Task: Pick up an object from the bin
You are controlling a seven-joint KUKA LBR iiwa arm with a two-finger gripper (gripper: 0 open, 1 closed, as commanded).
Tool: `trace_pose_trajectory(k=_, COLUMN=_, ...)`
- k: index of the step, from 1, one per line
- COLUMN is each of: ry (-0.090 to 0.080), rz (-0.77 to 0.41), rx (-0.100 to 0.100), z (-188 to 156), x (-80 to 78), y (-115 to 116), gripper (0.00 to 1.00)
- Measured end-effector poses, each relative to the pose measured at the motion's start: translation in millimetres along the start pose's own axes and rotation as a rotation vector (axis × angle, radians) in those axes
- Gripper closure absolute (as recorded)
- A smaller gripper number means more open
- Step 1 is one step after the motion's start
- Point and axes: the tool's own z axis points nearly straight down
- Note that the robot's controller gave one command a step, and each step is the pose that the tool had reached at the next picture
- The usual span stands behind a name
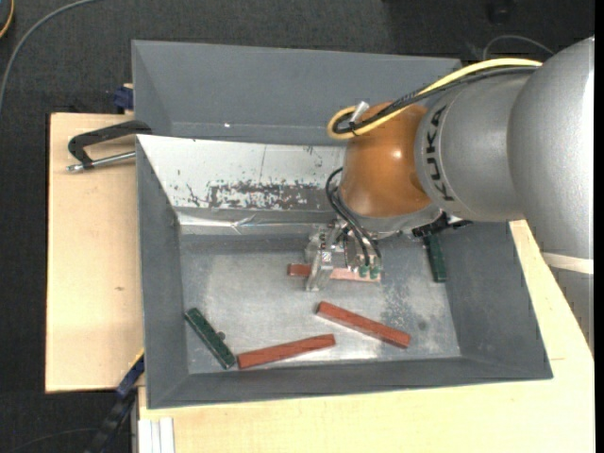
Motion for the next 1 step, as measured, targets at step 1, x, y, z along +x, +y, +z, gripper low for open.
trace_pose_trajectory(k=1, ry=-0.012, rz=-0.161, rx=0.001, z=-180.4, x=-17.5, y=-11.8, gripper=1.0)
